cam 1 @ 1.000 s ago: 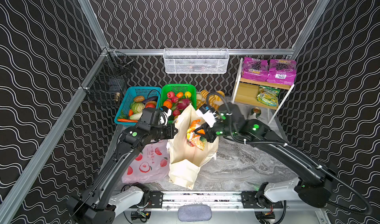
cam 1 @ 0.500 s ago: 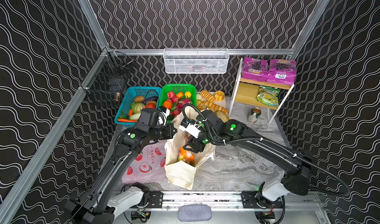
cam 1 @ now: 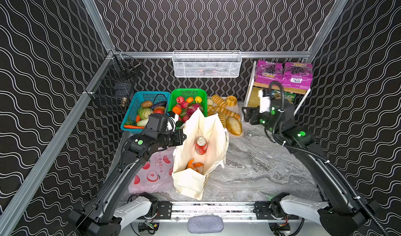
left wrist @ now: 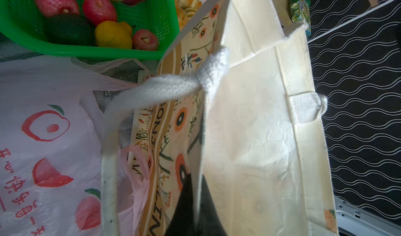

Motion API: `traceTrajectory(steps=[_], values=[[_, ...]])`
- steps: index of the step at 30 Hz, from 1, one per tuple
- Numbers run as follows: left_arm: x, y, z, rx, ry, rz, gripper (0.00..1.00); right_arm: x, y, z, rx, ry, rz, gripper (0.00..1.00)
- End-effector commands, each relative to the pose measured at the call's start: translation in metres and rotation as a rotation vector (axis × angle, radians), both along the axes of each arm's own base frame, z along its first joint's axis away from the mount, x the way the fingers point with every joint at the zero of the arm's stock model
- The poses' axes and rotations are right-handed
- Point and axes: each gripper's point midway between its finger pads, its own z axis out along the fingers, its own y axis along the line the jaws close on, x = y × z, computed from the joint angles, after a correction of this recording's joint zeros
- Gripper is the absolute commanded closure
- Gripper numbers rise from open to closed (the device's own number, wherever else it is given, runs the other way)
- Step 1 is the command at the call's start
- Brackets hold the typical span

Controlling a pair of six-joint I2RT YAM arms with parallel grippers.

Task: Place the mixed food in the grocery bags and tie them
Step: 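Release the candy bag and raise the right gripper toward the shelf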

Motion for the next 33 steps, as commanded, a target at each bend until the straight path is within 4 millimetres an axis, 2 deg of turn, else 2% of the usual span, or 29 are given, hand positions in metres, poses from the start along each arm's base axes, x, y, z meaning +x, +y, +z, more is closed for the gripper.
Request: traceTrajectory(steps=[1,10,14,18,22,26,29,31,33], values=[[0.008,-0.002,0.011,-0.025,-0.048,0.012,1.00,0.016,-0.039,0.017,0.088,-0.015,-0.146,0.19],[0.007,-0.003,0.014,-0.021,-0.074,-0.008,1.00,0.036,-0.104,0.054,0.241,-0.031,-0.244,0.19],[0.007,-0.001,0.018,-0.014,-0.107,-0.012,1.00,0.037,-0.107,0.077,0.354,-0.054,-0.207,0.20],[0.010,0.011,0.014,0.025,-0.144,0.039,1.00,0.037,-0.116,0.086,0.413,-0.055,-0.251,0.20],[0.009,0.010,0.016,0.013,-0.178,0.032,1.00,0.036,-0.121,0.092,0.472,-0.043,-0.285,0.21],[0.005,0.013,0.021,0.008,-0.212,0.034,1.00,0.039,-0.120,0.099,0.564,-0.025,-0.295,0.22],[0.002,0.014,0.026,0.015,-0.224,0.019,1.00,0.038,-0.112,0.114,0.620,-0.034,-0.250,0.23],[0.001,0.013,0.029,0.013,-0.229,0.011,1.00,0.036,-0.110,0.123,0.607,-0.043,-0.229,0.24],[0.001,0.013,0.030,0.017,-0.233,0.012,1.00,0.034,-0.117,0.127,0.579,-0.043,-0.264,0.23]])
